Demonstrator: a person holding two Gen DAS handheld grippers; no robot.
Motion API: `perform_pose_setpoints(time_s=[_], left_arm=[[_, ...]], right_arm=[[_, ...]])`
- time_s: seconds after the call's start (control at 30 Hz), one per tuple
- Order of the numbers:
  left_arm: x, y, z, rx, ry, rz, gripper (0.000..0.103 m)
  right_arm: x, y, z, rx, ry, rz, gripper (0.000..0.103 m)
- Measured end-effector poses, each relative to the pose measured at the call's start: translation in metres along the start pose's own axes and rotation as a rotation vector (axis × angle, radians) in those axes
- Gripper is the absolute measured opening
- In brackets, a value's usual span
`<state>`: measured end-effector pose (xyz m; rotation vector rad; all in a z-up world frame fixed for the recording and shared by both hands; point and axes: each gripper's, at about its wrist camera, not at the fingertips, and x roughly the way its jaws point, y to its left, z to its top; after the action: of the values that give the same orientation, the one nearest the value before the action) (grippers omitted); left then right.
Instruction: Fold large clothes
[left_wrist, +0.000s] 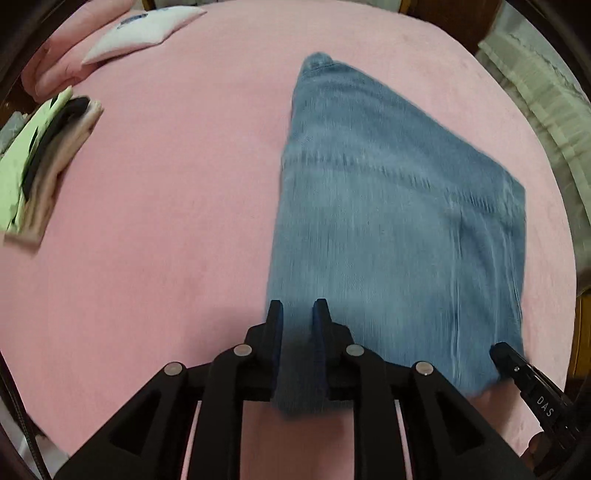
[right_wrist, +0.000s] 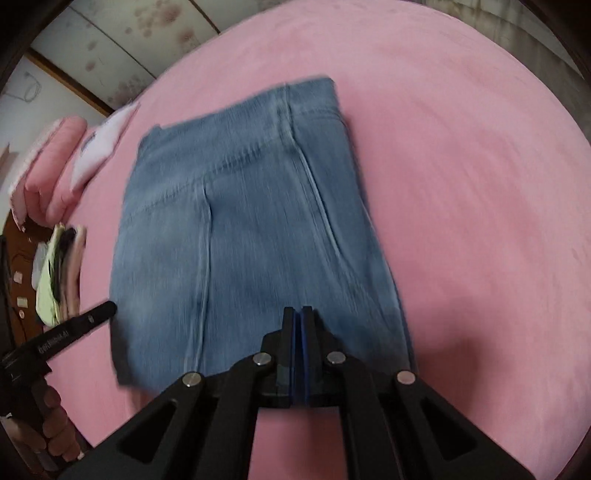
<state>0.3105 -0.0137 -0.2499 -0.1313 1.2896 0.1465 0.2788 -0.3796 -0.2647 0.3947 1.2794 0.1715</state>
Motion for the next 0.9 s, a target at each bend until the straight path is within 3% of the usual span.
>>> perform_pose_setpoints(time_s=[0.27,0.33,0.43,0.47,0.5,0.53,0.57,0.6,0.7,0.9], left_arm=[[-0.030,-0.012,-0.050,0.021,0.110,0.049,0.016],[-0.040,-0.014,-0.063,0.018,0.131,0.070,0.024],[-0.055,-0.021,-0.071,0.020,0.143,0.080,0.049],[-0.060,-0.022,-0.073,0.026,0.137,0.087,0.059],[-0.066,-0.025,-0.074,0.035,0.124,0.097,0.065],[-0.071,-0.026,-0.072,0.044,0.115,0.105,0.065],[-0.076,-0.028,-0.071,0.053,0.108,0.116,0.066],[-0.081,-0.029,-0.070,0.062,0.101,0.128,0.068],[-0.093,-0.030,-0.065,0.068,0.087,0.124,0.079],[-0.109,-0.027,-0.055,0.039,0.098,0.112,0.080]], right_arm=[[-0.039,0.010,-0.037,-0.039,0.100,-0.029,0.002],[-0.046,0.018,-0.043,-0.063,0.120,-0.041,0.002],[-0.055,0.030,-0.049,-0.098,0.150,-0.081,0.005],[-0.056,0.033,-0.050,-0.101,0.164,-0.084,0.012],[-0.058,0.036,-0.050,-0.099,0.176,-0.081,0.027],[-0.059,0.038,-0.050,-0.095,0.180,-0.078,0.036],[-0.063,0.041,-0.049,-0.084,0.180,-0.077,0.052],[-0.066,0.043,-0.048,-0.081,0.176,-0.078,0.059],[-0.075,0.051,-0.042,-0.103,0.168,-0.098,0.061],[-0.089,0.066,-0.028,-0.179,0.121,-0.108,0.067]])
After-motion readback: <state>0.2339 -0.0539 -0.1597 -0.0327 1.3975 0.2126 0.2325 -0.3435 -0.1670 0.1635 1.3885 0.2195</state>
